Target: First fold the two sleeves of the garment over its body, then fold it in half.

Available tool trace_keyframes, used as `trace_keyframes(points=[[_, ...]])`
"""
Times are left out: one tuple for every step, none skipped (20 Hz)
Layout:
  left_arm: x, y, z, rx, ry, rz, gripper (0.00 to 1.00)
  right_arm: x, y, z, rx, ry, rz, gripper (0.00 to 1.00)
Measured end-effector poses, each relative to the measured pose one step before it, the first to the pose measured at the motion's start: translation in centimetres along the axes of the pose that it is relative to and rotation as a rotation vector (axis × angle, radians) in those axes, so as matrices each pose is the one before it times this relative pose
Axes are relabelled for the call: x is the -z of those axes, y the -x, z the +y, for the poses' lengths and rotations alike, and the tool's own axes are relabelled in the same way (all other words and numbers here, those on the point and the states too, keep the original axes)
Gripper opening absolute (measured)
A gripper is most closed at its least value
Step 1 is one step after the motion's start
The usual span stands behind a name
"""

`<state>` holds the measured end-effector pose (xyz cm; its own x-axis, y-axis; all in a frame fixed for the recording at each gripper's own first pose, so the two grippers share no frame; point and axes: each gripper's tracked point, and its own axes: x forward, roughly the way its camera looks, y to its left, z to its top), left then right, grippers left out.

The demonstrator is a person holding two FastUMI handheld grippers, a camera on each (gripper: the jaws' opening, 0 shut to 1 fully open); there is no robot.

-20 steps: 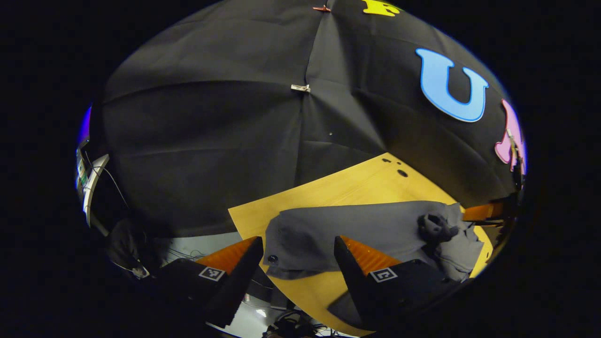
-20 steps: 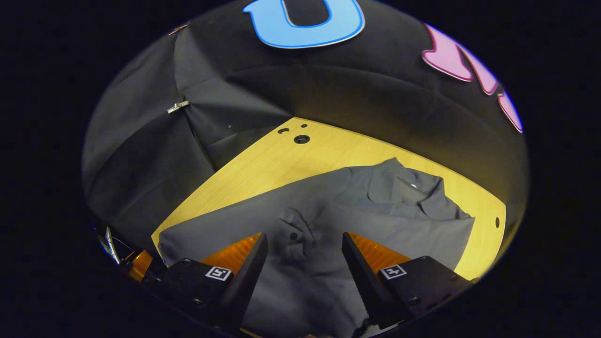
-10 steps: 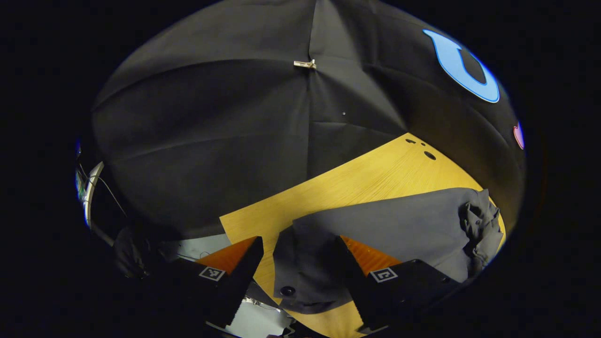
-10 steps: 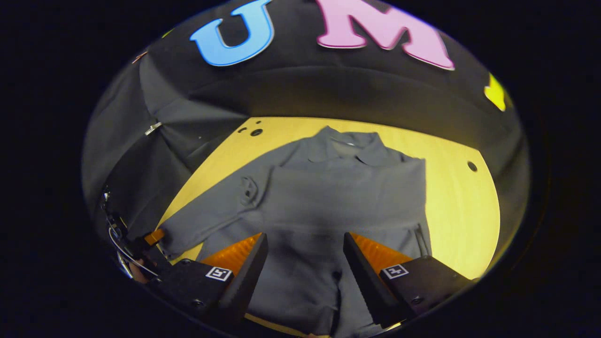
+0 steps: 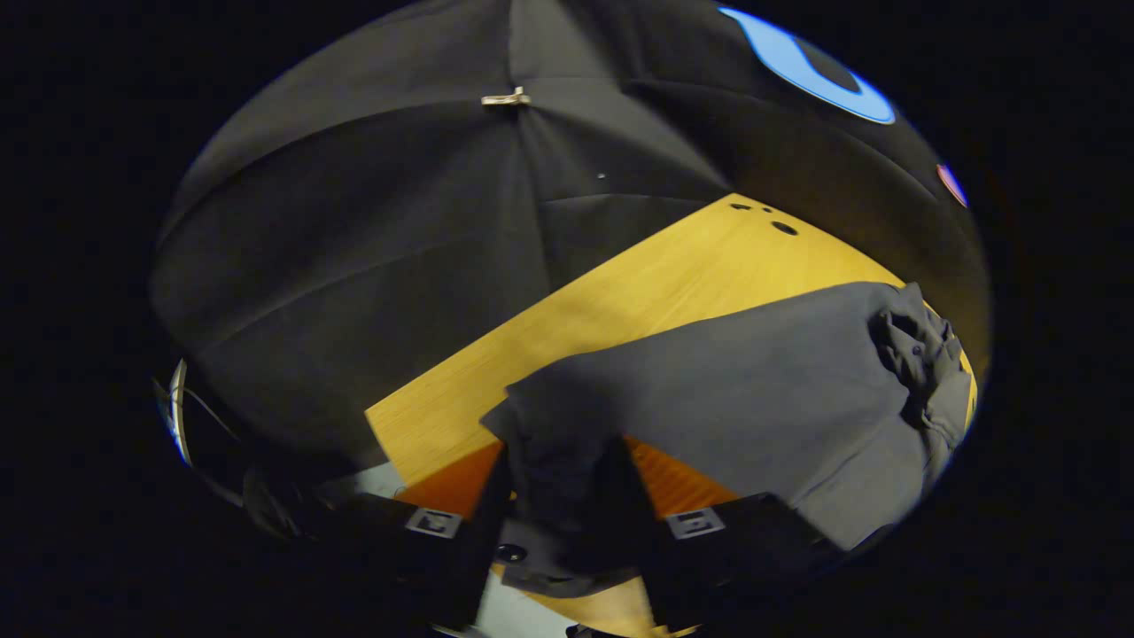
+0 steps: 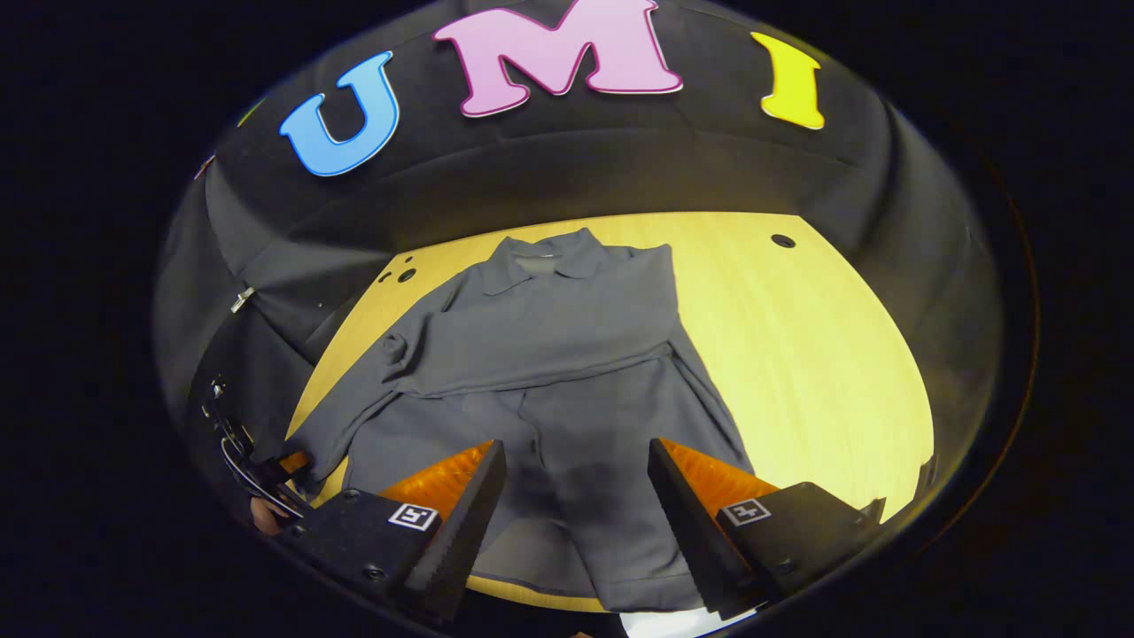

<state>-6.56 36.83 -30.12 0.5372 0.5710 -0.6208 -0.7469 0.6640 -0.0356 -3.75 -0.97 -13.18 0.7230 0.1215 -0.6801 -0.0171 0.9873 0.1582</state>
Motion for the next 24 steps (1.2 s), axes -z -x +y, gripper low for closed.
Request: trace_keyframes(points=[[-0.272, 0.079, -0.448, -0.00843, 0.01301, -0.00327, 0.53, 0.138, 0.301, -0.708, 0.01582, -0.01582, -0.00611, 0.99], [0.219, -0.263, -0.633, -0.0018, 0.01216, 0.00778, 0.41, 0.248, 0.147, -0.604, 0.0143, -0.01952, -0.00238, 0.99], [-0.029, -0.082, -0.399, 0.00351, 0.00272, -0.00137, 0.34, 0.383, 0.191, -0.563, 0.01154, -0.01864, 0.00061, 0.99], [-0.11, 0.12, -0.194, -0.00144, -0.00578, 0.00479, 0.2, 0.385, 0.095, -0.551, 0.00684, -0.01467, 0.00213, 0.99], [-0.253, 0.105, -0.168, -0.00015, -0.01972, 0.00313, 0.13, 0.58, 0.092, -0.544, 0.00794, -0.01198, 0.0032, 0.99], [0.091, -0.149, -0.006, 0.002, -0.02604, 0.01174, 0.08, 0.633, -0.048, -0.717, 0.01282, -0.00783, 0.01105, 0.99], [-0.24, 0.09, 0.068, 0.00264, -0.0235, 0.0122, 0.06, 0.694, 0.124, -0.785, 0.01239, -0.00866, 0.00999, 0.99], [-0.483, 0.225, -0.06, 0.00582, -0.01196, -0.00235, 0.06, 0.452, -0.088, -0.694, 0.01226, -0.00939, 0.01104, 0.99], [-0.827, 0.136, -0.071, 0.00265, -0.00338, -0.01285, 0.06, 0.499, -0.045, -0.523, 0.00737, -0.00821, 0.01472, 0.99], [-0.676, 0.228, -0.181, -0.00217, 0.00028, -0.01101, 0.06, 0.207, -0.074, -0.476, 0.00595, -0.00548, 0.01089, 0.99], [-0.808, 0.402, -0.2, 0.00169, 0.00395, -0.0072, 0.06, 0.068, -0.022, -0.45, 0.00564, -0.00166, 0.00713, 0.99], [-1.007, 0.449, -0.456, 0.00538, -0.00775, -0.00879, 0.05, -0.299, -0.055, -0.324, -0.00101, 0.00173, 0.00556, 0.99], [-1.236, 0.526, -0.549, 0.01023, -0.01638, -0.01432, 0.06, -0.295, -0.012, -0.308, 0.00117, 0.00538, 0.00012, 0.99], [-1.627, 0.388, -0.849, 0.01251, -0.01681, -0.02294, 0.05, -0.446, -0.094, -0.362, 0.00343, 0.00549, -0.00428, 0.99], [-1.922, 0.545, -0.959, 0.01846, -0.01108, -0.03077, 0.06, -0.354, -0.045, -0.361, 0.0033, 0.00167, -0.00378, 0.99], [-1.908, 0.576, -1.125, 0.01947, -0.00766, -0.03074, 0.05, -0.455, -0.179, -0.283, 0.00171, -0.0056, -0.00269, 0.99], [-1.901, 0.377, -1.302, 0.0222, -0.00595, -0.02849, 0.05, -0.344, -0.168, -0.134, 0.00183, -0.01025, -0.00272, 0.99], [-1.62, 0.255, -1.323, 0.02617, -0.00753, -0.02913, 0.05, -0.361, -0.183, -0.193, 0.00264, -0.01145, -0.00321, 0.99], [-1.721, 0.202, -1.476, 0.02503, -0.00767, -0.02822, 0.05, -0.331, -0.107, -0.139, 0.00334, -0.01409, -0.00591, 0.99], [-1.672, 0.152, -1.564, 0.02753, -0.00758, -0.02574, 0.05, -0.33, -0.152, -0.098, 0.001, -0.01167, -0.0044, 0.99], [-1.516, 0.092, -1.818, 0.03351, -0.00712, -0.02655, 0.05, -0.132, -0.032, -0.23, 0.00239, -0.00708, -0.00301, 1.0], [-1.257, 0.196, -2.018, 0.04382, -0.01321, -0.02091, 0.05, -0.12, -0.121, -0.199, 0.00494, -0.00262, -0.00167, 1.0], [-1.321, 0.185, -2.024, 0.03897, -0.02028, -0.02203, 0.05, 0.027, -0.081, -0.314, 0.00857, -0.00097, 0.00034, 0.99], [-0.891, -0.247, -2.318, 0.04607, -0.02093, -0.02037, 0.05, -0.13, -0.132, -0.333, 0.00771, -0.00691, -0.00152, 0.99]])
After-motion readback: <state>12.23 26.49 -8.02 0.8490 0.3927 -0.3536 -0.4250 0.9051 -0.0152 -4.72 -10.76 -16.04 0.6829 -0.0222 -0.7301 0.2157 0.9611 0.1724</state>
